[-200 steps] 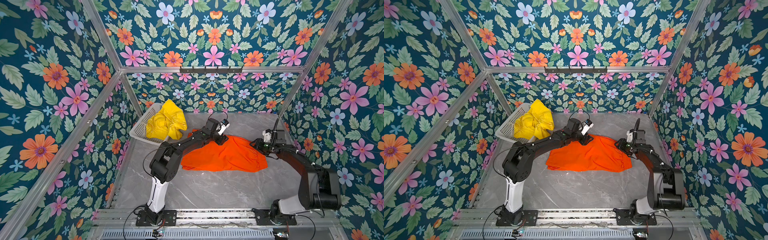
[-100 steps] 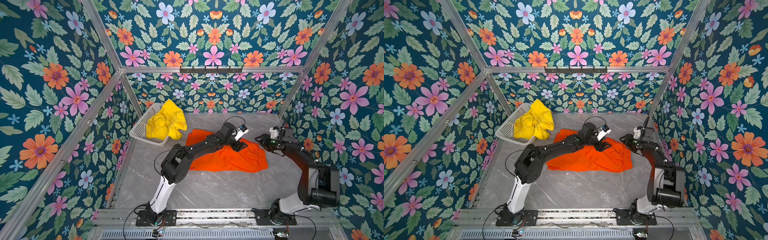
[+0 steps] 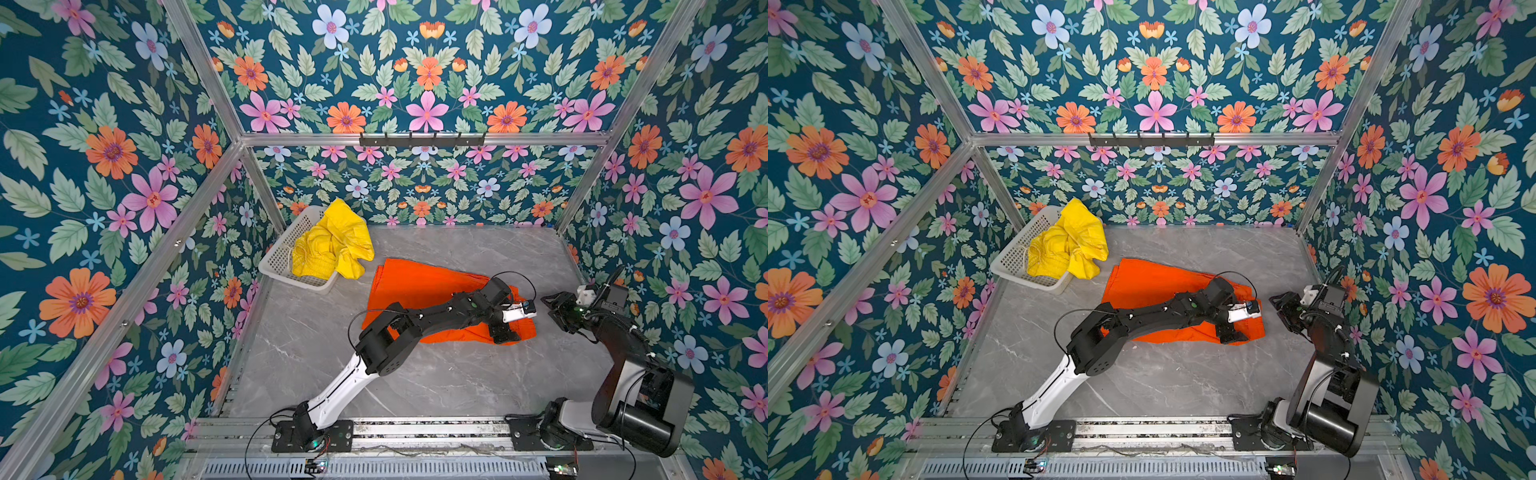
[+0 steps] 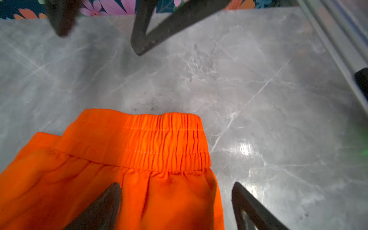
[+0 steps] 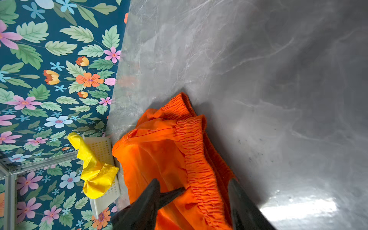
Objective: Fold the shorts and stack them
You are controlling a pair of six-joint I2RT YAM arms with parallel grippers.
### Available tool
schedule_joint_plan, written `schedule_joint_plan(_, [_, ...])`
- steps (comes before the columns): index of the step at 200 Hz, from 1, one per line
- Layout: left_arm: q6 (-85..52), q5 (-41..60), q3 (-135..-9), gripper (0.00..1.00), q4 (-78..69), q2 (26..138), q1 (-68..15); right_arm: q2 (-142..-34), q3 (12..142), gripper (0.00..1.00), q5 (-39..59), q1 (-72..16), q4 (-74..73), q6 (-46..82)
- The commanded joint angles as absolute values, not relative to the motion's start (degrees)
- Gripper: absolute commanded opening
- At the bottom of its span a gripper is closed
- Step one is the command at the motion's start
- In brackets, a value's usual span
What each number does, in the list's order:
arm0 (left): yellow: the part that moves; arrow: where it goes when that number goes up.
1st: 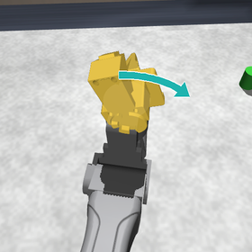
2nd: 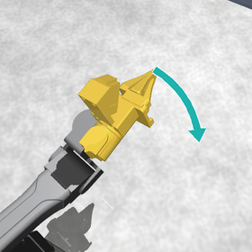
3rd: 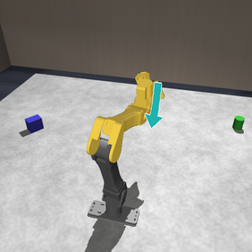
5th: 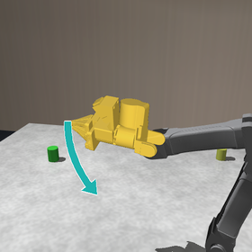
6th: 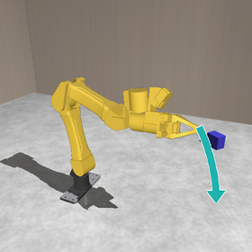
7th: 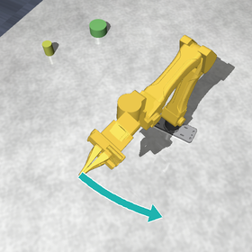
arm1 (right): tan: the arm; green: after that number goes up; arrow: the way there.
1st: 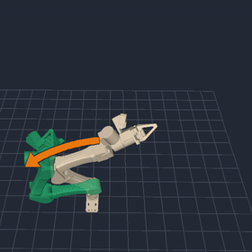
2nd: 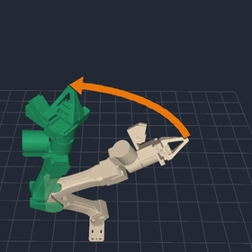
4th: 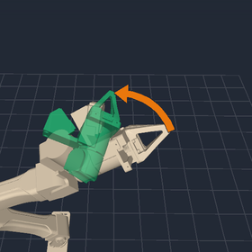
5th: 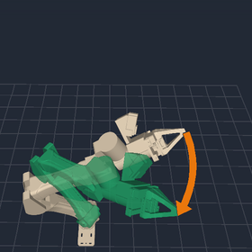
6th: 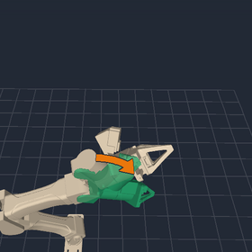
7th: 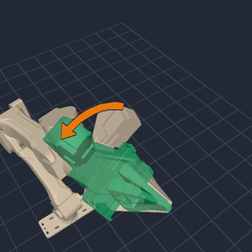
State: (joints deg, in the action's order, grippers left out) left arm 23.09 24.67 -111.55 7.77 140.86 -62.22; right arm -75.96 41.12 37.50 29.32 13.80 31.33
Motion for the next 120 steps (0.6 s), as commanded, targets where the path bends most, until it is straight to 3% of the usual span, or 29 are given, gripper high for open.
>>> schedule_joint_plan(1, [24.72, 21.93, -112.76, 0.89, 10.45, 142.7, -62.04, -76.04, 40.93, 0.57, 38.52, 29.35, 12.96, 32.16])
schedule_joint_plan(44, [24.04, 16.21, -108.72, 0.84, 10.7, 142.82, -61.95, -76.42, 40.63, 0.65, 39.37, 29.31, 13.71, 31.82])
schedule_joint_plan(77, [19.0, 15.11, -104.3, 0.63, 5.92, 141.25, -61.18, -77.45, 39.97, 0.69, 41.81, 29.36, 14.09, 31.86])
schedule_joint_plan(120, [7.01, 28.37, -91.02, 0.42, -15.41, 134.33, -57.65, -82.01, 40.87, 0.77, 47.24, 29.27, 18.13, 32.69])
